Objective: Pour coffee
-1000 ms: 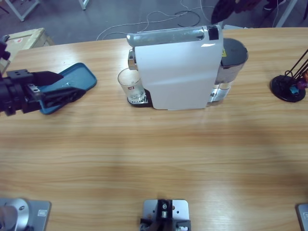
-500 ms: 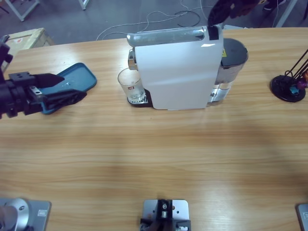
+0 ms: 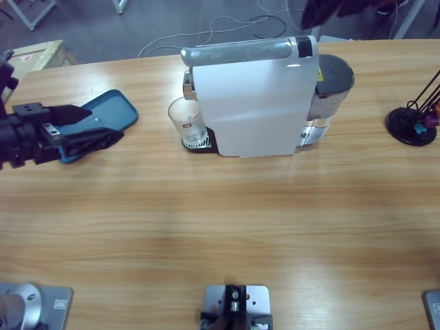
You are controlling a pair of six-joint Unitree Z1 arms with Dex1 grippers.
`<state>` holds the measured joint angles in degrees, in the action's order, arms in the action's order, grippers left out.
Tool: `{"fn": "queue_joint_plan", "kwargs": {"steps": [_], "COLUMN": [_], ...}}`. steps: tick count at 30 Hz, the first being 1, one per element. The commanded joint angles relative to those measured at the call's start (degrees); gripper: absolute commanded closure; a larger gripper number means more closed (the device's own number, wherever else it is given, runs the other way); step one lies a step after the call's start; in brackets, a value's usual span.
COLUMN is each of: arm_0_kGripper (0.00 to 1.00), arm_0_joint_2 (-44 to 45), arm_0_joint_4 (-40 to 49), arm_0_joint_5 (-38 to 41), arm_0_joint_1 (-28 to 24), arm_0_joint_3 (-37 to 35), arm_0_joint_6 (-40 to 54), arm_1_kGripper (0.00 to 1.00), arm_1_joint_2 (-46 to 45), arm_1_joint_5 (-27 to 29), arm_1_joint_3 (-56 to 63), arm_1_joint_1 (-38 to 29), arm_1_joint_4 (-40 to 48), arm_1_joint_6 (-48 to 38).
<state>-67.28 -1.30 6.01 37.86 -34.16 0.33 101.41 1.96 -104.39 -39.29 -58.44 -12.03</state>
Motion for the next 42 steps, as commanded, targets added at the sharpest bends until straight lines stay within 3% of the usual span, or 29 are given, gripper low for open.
{"fn": "queue_joint_plan", "kwargs": {"steps": [1, 21, 42], "arm_0_kGripper": [0.013, 0.013, 0.013], "arm_0_joint_2": [-0.7, 1.4, 6.1], "arm_0_joint_4": [0.0, -0.6, -0.3], "arm_0_joint_5": [0.4, 1.7, 2.3], "arm_0_joint_1": [0.5, 0.6, 0.6], "arm_0_joint_3": [0.6, 1.7, 3.4], "arm_0_joint_6": [0.1, 1.1, 1.0], "arm_1_kGripper": [0.0, 0.0, 0.0], "arm_1_joint_2": [3.3, 6.8, 4.2], "arm_1_joint_5": [-0.4, -0.1, 0.9], "arm_1_joint_3": [0.4, -7.7, -10.9], "arm_1_joint_1": [-0.7, -0.7, -0.7], "arm_1_joint_4": [-1.8, -7.0, -10.9], "arm_1_joint_6": [-1.0, -0.6, -0.9]}}
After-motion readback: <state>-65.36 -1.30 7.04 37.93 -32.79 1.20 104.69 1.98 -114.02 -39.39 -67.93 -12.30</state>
